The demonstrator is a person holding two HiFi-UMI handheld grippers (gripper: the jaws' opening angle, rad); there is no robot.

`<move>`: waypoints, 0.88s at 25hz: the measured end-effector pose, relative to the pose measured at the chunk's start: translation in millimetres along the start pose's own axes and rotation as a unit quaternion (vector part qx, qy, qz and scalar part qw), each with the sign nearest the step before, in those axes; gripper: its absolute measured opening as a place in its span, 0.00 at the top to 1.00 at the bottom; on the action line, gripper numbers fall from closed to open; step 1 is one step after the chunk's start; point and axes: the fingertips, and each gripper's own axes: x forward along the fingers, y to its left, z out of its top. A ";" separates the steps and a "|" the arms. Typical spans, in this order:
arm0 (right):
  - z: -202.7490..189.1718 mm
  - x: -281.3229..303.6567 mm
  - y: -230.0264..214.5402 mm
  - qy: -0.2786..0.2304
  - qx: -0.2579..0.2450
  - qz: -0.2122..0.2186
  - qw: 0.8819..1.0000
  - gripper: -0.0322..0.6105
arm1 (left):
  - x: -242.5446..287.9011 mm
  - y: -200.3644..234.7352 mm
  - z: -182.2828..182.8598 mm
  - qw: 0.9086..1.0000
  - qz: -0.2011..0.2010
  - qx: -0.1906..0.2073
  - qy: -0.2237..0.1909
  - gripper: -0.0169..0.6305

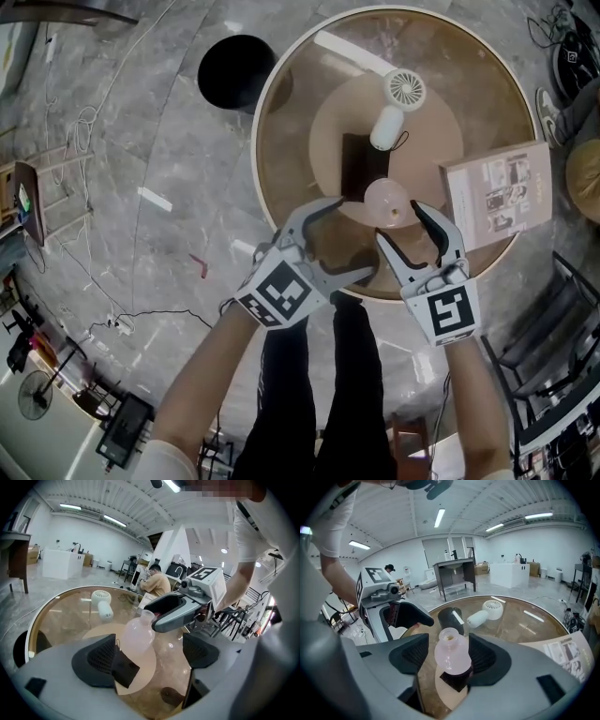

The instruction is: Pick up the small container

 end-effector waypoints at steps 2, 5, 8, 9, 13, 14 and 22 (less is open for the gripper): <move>-1.2 4.0 -1.4 -0.001 -0.025 -0.001 1.000 0.55 | 2.2 1.8 -2.0 1.000 -0.003 0.002 -0.001 0.27; -3.3 9.3 -0.3 0.003 -0.059 0.006 0.998 0.57 | 4.4 3.5 -15.0 1.000 -0.008 0.000 0.014 0.27; -6.7 13.0 1.8 0.009 -0.093 0.006 0.996 0.62 | 6.1 3.5 -21.1 1.000 -0.014 0.000 0.018 0.28; -7.3 13.2 1.9 0.009 -0.102 0.004 0.995 0.63 | 6.3 2.8 -23.6 1.000 -0.015 -0.002 0.020 0.28; -8.9 11.4 3.1 0.010 -0.127 0.001 0.992 0.65 | 9.4 2.3 -26.3 1.000 -0.018 -0.005 0.016 0.28; -8.2 11.4 3.3 0.005 -0.127 0.001 0.992 0.66 | 10.4 2.7 -25.3 1.000 -0.019 -0.005 0.011 0.28; 2.1 11.8 -0.6 -0.040 -0.055 -0.003 0.998 0.71 | 9.4 6.1 -15.1 0.997 -0.038 -0.058 -0.026 0.32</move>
